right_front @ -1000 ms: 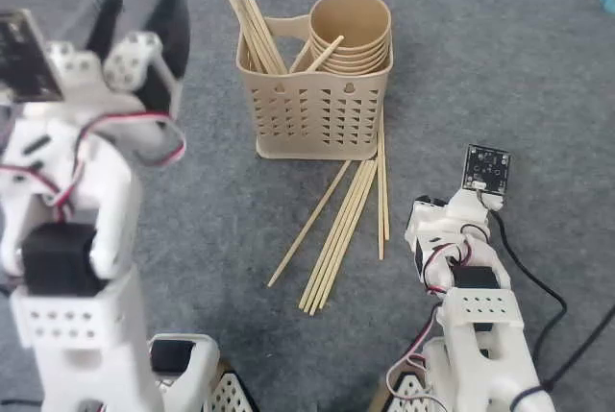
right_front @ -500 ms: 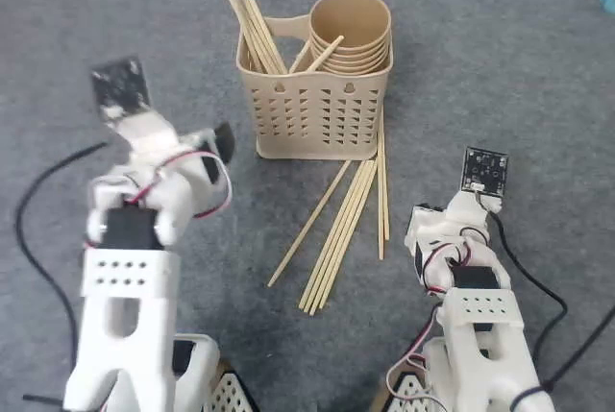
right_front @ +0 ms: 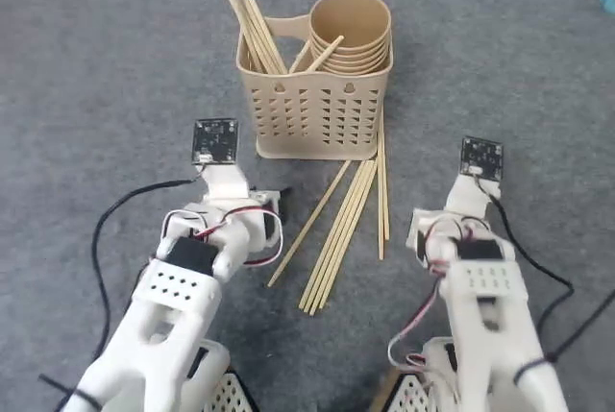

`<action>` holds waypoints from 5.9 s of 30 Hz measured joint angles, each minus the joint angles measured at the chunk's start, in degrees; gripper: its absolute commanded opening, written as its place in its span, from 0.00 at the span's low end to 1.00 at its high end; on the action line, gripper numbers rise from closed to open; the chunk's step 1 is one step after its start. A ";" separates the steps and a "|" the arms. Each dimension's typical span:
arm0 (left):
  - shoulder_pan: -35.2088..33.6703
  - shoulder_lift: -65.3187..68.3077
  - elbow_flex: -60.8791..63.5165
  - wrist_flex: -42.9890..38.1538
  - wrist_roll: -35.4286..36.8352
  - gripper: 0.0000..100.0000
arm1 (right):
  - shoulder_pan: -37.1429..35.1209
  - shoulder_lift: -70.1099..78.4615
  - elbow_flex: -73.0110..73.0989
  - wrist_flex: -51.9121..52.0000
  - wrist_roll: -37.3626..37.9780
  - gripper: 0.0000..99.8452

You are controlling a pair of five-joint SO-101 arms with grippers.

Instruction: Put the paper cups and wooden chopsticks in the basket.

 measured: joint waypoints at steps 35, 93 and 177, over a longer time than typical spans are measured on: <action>10.73 48.00 -26.81 -2.46 -1.58 0.01 | -0.09 10.64 -5.54 0.00 0.00 0.06; 18.11 -27.60 -15.03 46.42 -41.93 0.01 | -0.09 10.64 -5.54 0.00 0.00 0.06; -4.22 28.92 -34.90 -62.33 -16.00 0.15 | 1.14 10.73 -5.54 0.00 0.00 0.06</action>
